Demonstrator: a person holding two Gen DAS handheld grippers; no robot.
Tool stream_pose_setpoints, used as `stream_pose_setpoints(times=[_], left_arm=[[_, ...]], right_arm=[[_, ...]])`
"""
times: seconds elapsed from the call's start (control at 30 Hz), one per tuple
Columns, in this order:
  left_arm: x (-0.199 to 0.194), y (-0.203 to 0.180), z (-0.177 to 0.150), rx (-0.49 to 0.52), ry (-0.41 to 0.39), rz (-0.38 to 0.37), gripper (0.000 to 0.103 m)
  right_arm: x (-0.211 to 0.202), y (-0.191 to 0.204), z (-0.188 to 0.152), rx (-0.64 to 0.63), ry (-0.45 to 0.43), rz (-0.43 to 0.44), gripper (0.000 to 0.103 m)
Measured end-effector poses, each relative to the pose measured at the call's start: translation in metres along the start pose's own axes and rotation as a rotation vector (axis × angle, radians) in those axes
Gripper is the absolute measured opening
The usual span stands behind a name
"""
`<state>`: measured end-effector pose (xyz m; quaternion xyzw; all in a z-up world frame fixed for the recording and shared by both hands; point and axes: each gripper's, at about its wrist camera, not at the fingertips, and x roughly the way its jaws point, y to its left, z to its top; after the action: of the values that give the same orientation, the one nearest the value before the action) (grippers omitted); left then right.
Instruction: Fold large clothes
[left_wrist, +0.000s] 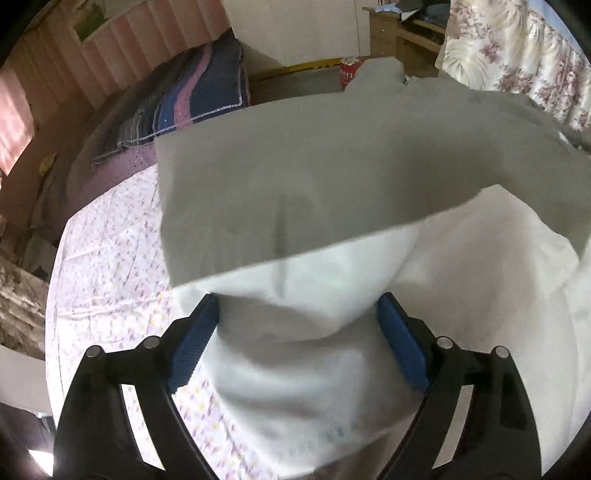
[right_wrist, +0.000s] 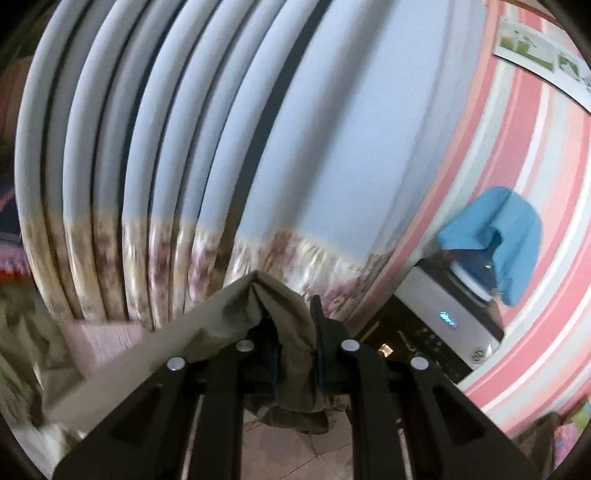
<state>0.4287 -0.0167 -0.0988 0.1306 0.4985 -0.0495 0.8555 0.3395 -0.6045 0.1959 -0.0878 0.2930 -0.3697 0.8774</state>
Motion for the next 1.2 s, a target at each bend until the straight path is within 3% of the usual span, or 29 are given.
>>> stream_pose_setpoints(times=[0.03,0.13,0.17,0.23,0.37,0.53,0.7,0.77,0.9,0.97,1.07,1.13,1.2], left_arm=[[0.003,-0.001,0.002,0.006,-0.006,0.005,0.088],[0.003,-0.004,0.008,0.014,-0.031,0.009,0.088],[0.001,-0.004,0.009,0.012,-0.04,0.003,0.088],[-0.012,0.002,0.008,0.003,-0.064,-0.016,0.087],[-0.054,0.025,-0.002,-0.02,-0.154,-0.009,0.096],[-0.09,0.07,-0.023,-0.053,-0.203,0.01,0.097],[-0.102,0.12,-0.041,-0.133,-0.225,0.033,0.098],[-0.106,0.144,-0.046,-0.203,-0.228,0.016,0.098],[-0.113,0.177,-0.061,-0.299,-0.228,0.003,0.098],[-0.118,0.19,-0.07,-0.322,-0.233,0.024,0.098],[-0.119,0.203,-0.082,-0.351,-0.231,0.05,0.1],[-0.113,0.209,-0.086,-0.368,-0.214,0.046,0.1],[-0.106,0.208,-0.088,-0.38,-0.198,0.036,0.1]], right_arm=[[0.0,-0.003,0.011,0.009,0.029,-0.027,0.014],[0.025,0.012,0.026,-0.087,0.216,-0.233,0.014],[0.03,0.019,0.025,-0.103,0.263,-0.231,0.014],[0.035,0.035,0.017,-0.071,0.347,-0.139,0.014],[0.031,0.093,-0.013,-0.022,0.554,0.308,0.014],[-0.014,0.167,-0.03,-0.045,0.627,0.631,0.014],[-0.095,0.259,-0.011,-0.049,0.55,0.888,0.014],[-0.132,0.29,0.007,-0.033,0.461,0.964,0.014],[-0.214,0.329,0.049,0.07,0.173,1.122,0.014],[-0.235,0.334,0.054,0.115,0.111,1.174,0.014],[-0.247,0.363,0.038,0.131,0.141,1.238,0.016],[-0.239,0.403,0.011,0.054,0.247,1.209,0.016],[-0.219,0.451,-0.025,-0.062,0.361,1.127,0.017]])
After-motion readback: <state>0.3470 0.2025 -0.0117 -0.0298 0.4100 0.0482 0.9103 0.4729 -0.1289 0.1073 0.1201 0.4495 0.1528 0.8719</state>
